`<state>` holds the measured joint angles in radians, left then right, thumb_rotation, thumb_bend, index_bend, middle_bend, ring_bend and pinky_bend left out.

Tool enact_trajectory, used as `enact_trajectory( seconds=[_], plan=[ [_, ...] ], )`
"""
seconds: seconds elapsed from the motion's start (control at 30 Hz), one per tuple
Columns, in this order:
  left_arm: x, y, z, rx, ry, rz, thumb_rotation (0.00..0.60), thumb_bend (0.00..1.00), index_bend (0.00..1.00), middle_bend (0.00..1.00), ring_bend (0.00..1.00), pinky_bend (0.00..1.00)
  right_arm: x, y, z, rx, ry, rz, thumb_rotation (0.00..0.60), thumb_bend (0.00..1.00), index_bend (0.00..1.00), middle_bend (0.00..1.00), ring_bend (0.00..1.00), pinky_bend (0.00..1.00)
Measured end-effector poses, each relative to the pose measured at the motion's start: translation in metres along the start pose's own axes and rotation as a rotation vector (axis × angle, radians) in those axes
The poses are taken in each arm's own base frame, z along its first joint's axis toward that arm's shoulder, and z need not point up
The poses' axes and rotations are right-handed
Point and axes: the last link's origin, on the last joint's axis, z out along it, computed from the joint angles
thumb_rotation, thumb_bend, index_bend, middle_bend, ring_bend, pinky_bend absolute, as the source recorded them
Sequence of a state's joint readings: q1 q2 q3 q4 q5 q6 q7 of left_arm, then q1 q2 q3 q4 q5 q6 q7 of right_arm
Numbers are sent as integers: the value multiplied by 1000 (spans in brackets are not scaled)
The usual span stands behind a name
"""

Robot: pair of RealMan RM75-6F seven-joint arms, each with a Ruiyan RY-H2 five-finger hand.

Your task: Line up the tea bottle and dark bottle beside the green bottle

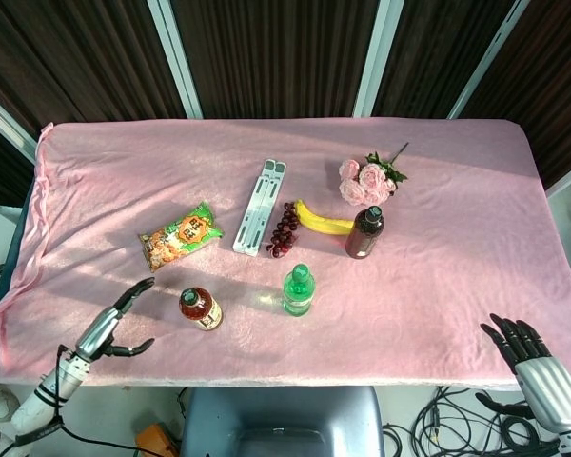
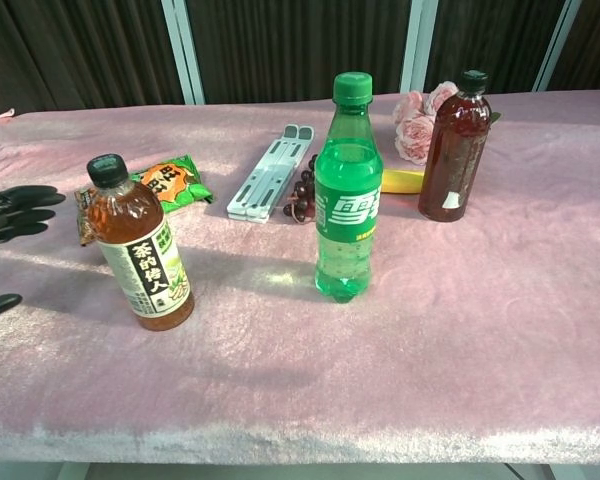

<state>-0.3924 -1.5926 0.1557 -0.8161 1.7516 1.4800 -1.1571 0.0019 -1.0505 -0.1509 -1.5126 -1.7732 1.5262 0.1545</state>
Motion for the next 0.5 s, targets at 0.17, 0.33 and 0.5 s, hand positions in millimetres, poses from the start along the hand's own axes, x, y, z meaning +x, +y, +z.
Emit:
enact_trajectory(
  seconds=[0.17,0.33,0.5],
  plan=[
    [-32,15,18,-48,16,-39,600,266,0,0,0,0,1,0,-1,9,-4,4,600,262,0,0,0,25],
    [-44,23,36,-44,23,-107,600,267,0,0,0,0,3,3,-3,-1,8,12,600,262,0,0,0,25],
    [-49,26,49,-38,28,-127,600,267,0,0,0,0,3,2,-4,6,1,11,600,262,0,0,0,25]
  ],
)
